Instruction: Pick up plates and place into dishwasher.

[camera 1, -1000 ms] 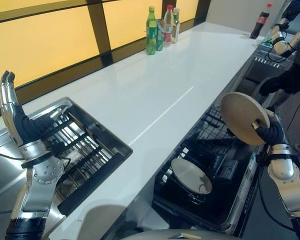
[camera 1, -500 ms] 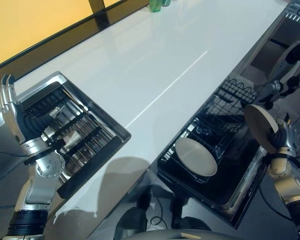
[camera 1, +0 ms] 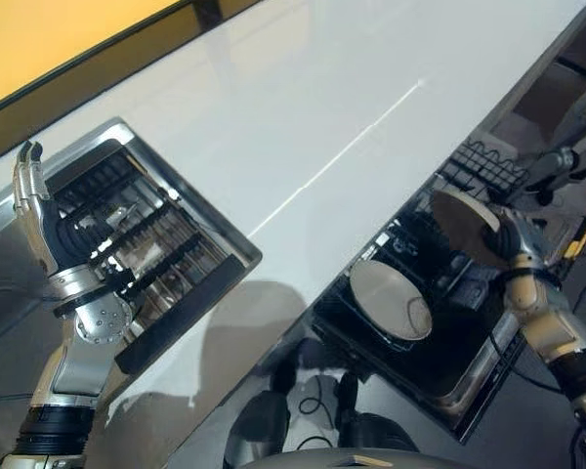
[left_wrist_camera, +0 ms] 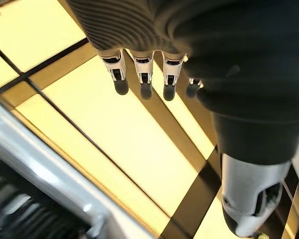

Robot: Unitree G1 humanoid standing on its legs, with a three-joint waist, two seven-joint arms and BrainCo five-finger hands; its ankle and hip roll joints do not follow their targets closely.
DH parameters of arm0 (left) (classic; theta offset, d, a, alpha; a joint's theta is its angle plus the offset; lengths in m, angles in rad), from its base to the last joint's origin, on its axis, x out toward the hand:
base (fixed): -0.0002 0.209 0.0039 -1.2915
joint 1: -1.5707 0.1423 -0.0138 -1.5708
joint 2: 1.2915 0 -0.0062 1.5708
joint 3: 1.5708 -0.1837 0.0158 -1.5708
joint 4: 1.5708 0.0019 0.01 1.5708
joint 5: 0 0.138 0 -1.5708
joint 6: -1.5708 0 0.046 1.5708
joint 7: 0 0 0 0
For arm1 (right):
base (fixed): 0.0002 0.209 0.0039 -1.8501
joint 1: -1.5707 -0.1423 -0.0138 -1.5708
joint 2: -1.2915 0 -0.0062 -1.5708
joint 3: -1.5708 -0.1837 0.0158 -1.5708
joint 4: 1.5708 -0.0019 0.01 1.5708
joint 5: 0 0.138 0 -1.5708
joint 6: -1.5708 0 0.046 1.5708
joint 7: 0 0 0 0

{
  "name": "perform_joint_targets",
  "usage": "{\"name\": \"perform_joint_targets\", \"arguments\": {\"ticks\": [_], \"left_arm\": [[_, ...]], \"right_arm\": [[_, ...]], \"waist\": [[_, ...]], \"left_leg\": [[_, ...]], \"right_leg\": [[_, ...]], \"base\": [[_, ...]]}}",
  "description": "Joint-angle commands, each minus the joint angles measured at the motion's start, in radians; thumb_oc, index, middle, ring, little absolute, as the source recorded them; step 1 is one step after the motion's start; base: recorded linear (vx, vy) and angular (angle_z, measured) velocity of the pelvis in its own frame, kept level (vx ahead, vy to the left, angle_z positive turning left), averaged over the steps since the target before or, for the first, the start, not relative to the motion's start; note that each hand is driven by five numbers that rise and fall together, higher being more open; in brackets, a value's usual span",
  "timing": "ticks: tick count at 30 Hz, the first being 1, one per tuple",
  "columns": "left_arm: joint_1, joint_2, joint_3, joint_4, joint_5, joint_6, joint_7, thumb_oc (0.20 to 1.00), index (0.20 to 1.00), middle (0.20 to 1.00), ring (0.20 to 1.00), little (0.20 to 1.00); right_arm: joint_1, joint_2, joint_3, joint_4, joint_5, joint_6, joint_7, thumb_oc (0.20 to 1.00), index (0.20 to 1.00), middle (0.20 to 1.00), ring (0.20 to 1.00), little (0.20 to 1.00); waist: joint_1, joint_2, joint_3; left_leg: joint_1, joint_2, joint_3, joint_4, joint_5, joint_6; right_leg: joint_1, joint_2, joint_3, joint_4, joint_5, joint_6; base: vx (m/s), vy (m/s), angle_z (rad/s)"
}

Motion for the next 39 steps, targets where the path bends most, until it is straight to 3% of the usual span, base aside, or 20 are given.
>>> {"name": "perform_joint_targets", "arguments": {"ticks": [1,7,12,22,30,38,39], "left_arm": [[-0.039,0.084,-0.026,0.012,-0.017,-0.04,0.011,1.0,1.0,1.0,1.0,1.0],[-0.071,0.106,-0.024,0.05,0.004,-0.069,-0.014,1.0,1.0,1.0,1.0,1.0],[-0.087,0.114,-0.037,0.069,0.018,-0.086,-0.023,1.0,1.0,1.0,1.0,1.0],[-0.151,0.084,-0.081,0.095,0.045,-0.089,-0.014,1.0,1.0,1.0,1.0,1.0],[-0.165,0.063,-0.098,0.072,0.038,-0.073,-0.028,1.0,1.0,1.0,1.0,1.0],[-0.098,0.032,-0.073,0.022,0.049,-0.067,-0.068,1.0,1.0,1.0,1.0,1.0],[-0.085,0.026,-0.069,0.016,0.055,-0.064,-0.075,1.0,1.0,1.0,1.0,1.0]], "right_arm": [[-0.113,-0.067,0.052,-0.013,0.01,-0.002,-0.082,0.2,0.2,0.2,0.2,0.2],[-0.168,-0.021,0.136,-0.002,0.073,0.067,-0.008,0.2,0.2,0.2,0.2,0.2],[-0.142,0.063,0.191,0.051,0.093,0.096,-0.005,0.2,0.2,0.2,0.2,0.2],[-0.103,0.158,0.237,0.185,0.119,0.104,0.047,0.2,0.2,0.2,0.2,0.2],[-0.07,0.191,0.215,0.46,0.142,0.1,0.081,0.2,0.2,0.2,0.2,0.2],[0.038,0.187,0.144,0.464,0.135,0.053,0.11,0.2,0.2,0.2,0.2,0.2],[0.059,0.189,0.138,0.457,0.138,0.037,0.102,0.545,0.545,0.545,0.545,0.545]], "waist": [[0.043,-0.036,-0.039],[0.071,-0.071,-0.039],[0.088,-0.074,-0.031],[0.08,-0.042,-0.007],[0.074,-0.006,-0.001],[0.063,0.002,-0.042],[0.06,0.001,-0.051]], "left_leg": [[-0.077,0.044,-0.063,0.042,-0.014,-0.052],[-0.061,0.045,-0.074,0.002,-0.009,-0.053],[-0.049,0.044,-0.082,-0.02,-0.008,-0.052],[-0.056,0.032,-0.077,-0.061,0.0,-0.047],[-0.044,0.027,-0.052,-0.08,0.007,-0.039],[0.016,0.035,-0.031,-0.089,0.009,-0.037],[0.028,0.038,-0.028,-0.088,0.007,-0.038]], "right_leg": [[-0.052,-0.058,-0.011,0.158,-0.129,0.086],[-0.031,-0.048,-0.022,0.127,-0.123,0.091],[-0.015,-0.045,-0.029,0.105,-0.119,0.095],[-0.033,-0.054,-0.018,0.084,-0.113,0.101],[-0.022,-0.072,-0.002,0.063,-0.104,0.109],[0.036,-0.083,-0.005,0.05,-0.097,0.114],[0.047,-0.084,-0.004,0.05,-0.097,0.114]], "base": [[0.01,-0.058,0.23],[0.05,-0.034,0.16],[0.02,-0.019,0.12],[-0.05,0.02,0.04],[-0.03,0.039,0.0],[0.04,0.022,0.0],[0.11,0.004,0.01]]}}
